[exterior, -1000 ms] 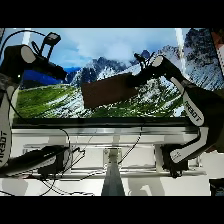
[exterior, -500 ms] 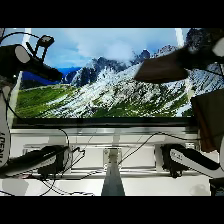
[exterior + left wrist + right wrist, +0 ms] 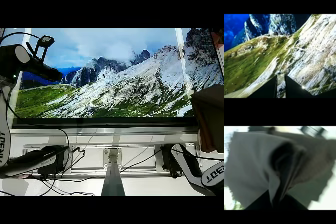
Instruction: Fold the clothes and pants, and hang the long-sleeved shirts on hangers.
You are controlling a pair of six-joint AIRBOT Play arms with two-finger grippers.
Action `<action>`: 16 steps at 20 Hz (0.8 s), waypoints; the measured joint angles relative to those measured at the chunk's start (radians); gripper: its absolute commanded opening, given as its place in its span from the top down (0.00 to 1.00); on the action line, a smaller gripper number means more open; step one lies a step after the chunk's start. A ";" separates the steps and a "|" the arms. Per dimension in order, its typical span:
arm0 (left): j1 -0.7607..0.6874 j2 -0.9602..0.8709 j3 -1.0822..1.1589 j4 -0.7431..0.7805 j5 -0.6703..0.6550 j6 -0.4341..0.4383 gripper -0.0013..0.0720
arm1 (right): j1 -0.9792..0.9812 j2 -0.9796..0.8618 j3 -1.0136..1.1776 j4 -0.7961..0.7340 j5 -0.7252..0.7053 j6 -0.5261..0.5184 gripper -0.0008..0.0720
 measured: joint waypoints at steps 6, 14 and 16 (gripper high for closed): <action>0.000 0.000 0.000 0.000 0.000 0.000 0.83 | -0.228 0.016 -0.001 -0.011 0.035 0.147 0.18; 0.000 0.000 0.000 0.000 0.000 0.000 0.83 | -0.104 -0.010 -0.048 0.222 -0.027 0.010 0.97; 0.000 0.000 0.000 0.000 0.000 -0.001 0.83 | 0.039 -0.020 -0.076 0.275 -0.040 -0.059 0.97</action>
